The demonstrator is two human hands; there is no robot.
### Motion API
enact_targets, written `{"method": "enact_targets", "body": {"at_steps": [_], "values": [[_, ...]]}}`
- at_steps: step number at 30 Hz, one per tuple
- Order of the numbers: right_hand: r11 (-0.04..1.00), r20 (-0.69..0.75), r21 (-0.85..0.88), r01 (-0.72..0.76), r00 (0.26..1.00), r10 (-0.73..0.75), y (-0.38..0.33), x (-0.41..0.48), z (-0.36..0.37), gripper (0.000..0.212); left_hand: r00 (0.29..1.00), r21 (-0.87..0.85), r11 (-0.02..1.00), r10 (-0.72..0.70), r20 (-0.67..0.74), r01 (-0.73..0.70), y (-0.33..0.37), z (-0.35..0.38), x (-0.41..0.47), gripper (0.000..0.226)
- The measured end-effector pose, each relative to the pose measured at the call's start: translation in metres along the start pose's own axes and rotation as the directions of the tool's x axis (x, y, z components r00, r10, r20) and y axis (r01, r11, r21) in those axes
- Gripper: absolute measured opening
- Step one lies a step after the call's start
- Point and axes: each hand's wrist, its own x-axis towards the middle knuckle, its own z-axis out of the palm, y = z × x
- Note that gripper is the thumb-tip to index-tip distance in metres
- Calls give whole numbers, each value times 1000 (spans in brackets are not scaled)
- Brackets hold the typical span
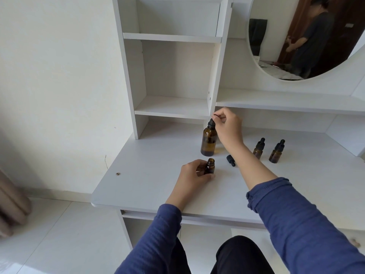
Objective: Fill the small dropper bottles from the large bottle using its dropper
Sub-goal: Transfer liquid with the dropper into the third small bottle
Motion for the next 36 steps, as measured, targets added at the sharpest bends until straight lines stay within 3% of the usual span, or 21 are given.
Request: {"method": "enact_targets", "body": {"at_steps": [8,25,36], "values": [[998,17,-58,-2,1000,3,0,2,-1,13,1000,7,1000,-2,-7,2,1,0,-1,28],[1000,-65,0,23,998,-23,-14,5,-9,11,1000,19,1000,-8,-1,8,4,0,-4,26],[971,-269,64,229,941,-205,-42,22,-35,13,1000,59,998,9,-6,-8,0,0,-2,28]]}}
